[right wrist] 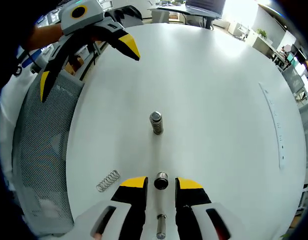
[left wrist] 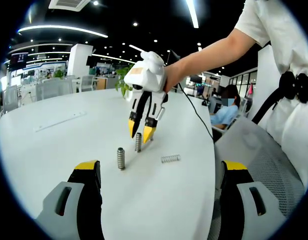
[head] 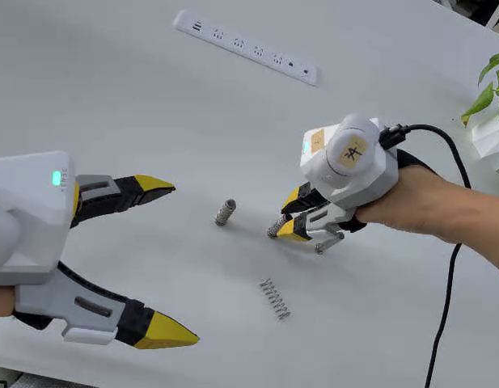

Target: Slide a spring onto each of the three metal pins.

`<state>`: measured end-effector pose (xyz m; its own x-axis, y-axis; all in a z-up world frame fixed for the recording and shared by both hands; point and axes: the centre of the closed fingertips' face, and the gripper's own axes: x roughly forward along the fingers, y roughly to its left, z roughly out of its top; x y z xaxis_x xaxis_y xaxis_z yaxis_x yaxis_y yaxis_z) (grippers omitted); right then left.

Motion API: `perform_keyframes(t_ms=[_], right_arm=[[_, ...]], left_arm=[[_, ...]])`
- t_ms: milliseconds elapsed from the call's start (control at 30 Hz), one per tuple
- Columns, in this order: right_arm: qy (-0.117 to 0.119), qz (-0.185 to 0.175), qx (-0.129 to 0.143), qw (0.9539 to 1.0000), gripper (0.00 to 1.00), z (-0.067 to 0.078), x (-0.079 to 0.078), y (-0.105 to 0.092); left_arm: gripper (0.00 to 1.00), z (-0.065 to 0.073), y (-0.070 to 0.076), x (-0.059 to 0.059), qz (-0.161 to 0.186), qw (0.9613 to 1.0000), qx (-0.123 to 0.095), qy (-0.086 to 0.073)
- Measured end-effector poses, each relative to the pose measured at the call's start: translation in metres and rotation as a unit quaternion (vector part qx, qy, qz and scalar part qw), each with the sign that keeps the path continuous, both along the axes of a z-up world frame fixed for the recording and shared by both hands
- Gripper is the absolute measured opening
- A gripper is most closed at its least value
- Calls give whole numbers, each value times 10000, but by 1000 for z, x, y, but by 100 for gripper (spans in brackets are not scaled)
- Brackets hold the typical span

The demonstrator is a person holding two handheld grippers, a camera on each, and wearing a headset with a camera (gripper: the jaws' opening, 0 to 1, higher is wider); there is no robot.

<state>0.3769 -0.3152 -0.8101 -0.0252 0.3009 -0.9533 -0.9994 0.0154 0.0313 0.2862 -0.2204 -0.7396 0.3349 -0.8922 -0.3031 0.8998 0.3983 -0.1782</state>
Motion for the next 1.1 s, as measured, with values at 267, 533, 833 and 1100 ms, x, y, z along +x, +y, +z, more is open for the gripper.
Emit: perform_keyframes(t_ms=[267, 533, 833, 1100], right_arm=[[-77, -171, 244, 9995, 23, 17, -2, -1], [-171, -315, 524, 9980, 29, 35, -7, -2], [-306, -586, 896, 9938, 39, 55, -15, -12], [-393, -946, 1266, 9866, 49, 70, -26, -30]], left_arm=[[99, -1, 1, -1, -28, 10000, 47, 17], [99, -1, 2, -2, -57, 9999, 117, 11], [99, 2, 2, -3, -106, 9998, 192, 0], [99, 4, 0, -4, -180, 9994, 294, -15]])
